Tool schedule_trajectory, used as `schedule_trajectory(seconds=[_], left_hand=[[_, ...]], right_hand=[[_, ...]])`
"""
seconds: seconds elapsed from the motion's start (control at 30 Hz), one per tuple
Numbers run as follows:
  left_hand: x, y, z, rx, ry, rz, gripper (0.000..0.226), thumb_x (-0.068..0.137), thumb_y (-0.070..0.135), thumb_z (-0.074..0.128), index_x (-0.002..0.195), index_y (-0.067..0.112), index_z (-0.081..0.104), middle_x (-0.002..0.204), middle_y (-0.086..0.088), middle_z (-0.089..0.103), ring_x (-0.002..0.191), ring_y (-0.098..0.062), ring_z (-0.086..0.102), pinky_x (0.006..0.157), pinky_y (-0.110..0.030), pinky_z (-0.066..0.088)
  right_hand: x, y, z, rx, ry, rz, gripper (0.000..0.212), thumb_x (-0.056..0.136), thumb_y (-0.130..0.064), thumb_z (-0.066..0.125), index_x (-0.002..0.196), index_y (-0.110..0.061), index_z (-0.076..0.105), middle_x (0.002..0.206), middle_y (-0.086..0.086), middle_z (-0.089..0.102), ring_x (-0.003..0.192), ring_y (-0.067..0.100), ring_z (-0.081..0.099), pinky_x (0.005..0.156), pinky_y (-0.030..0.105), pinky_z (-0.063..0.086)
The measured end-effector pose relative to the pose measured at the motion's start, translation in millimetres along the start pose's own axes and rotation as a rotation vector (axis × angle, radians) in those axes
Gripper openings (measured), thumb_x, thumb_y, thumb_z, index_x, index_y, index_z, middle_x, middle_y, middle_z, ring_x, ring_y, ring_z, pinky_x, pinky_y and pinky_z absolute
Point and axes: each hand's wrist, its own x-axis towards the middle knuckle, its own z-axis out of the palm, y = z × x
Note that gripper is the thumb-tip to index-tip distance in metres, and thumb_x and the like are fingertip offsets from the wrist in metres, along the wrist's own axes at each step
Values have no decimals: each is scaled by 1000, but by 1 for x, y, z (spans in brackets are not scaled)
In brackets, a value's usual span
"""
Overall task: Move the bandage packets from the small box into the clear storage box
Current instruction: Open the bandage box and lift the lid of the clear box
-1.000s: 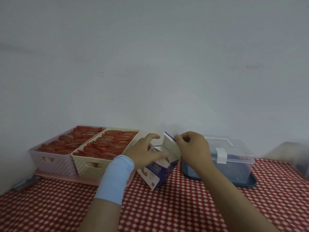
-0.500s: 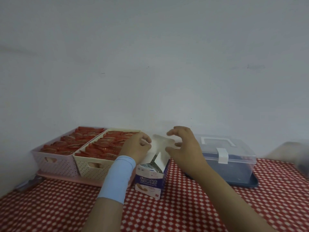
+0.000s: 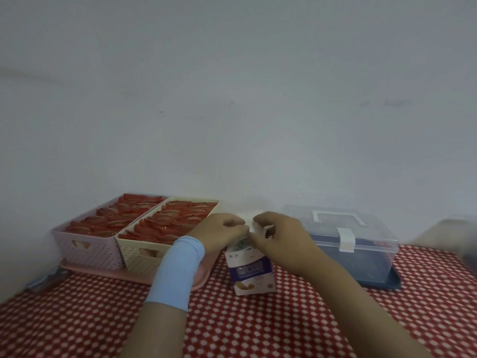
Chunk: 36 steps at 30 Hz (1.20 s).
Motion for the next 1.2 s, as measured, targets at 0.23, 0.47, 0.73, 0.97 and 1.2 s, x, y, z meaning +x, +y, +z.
schedule_trajectory(seconds=[0.23, 0.47, 0.73, 0.97, 1.2], left_hand=[[-3, 10, 4, 90, 50, 19, 33, 78, 62, 65, 96, 35, 67, 109, 10, 65, 102, -8, 60, 93, -36, 49], [-7, 10, -17, 312, 58, -21, 26, 85, 14, 65, 106, 29, 66, 114, 12, 63, 107, -11, 59, 92, -26, 48], [-5, 15, -1, 369, -68, 16, 47, 92, 16, 56, 138, 25, 54, 136, 3, 54, 121, -12, 53, 106, -29, 42], [2, 12, 13, 614, -23, 56, 92, 70, 47, 82, 149, 24, 40, 147, 0, 40, 132, -19, 45, 111, -39, 39], [5, 10, 23, 667, 13, 36, 53, 76, 56, 66, 123, 32, 60, 128, 2, 58, 111, -21, 58, 98, -40, 47]], right_hand=[[-1, 0, -14, -396, 64, -104, 38, 98, -34, 52, 136, -38, 53, 131, -11, 60, 108, 12, 62, 88, 34, 55], [4, 6, -20, -727, 64, -128, 30, 96, -16, 59, 123, -25, 68, 125, -4, 54, 113, 16, 49, 82, 30, 52], [11, 8, -2, -545, -80, 96, 22, 98, -16, 50, 103, -13, 71, 96, 4, 69, 83, 19, 66, 74, 34, 59], [7, 7, -4, -231, -31, 125, 34, 104, -18, 46, 136, -17, 59, 133, 4, 64, 113, 18, 63, 94, 30, 54], [2, 11, -9, -208, -111, 86, 33, 101, -18, 46, 130, -22, 63, 130, 2, 66, 111, 17, 63, 94, 33, 55]])
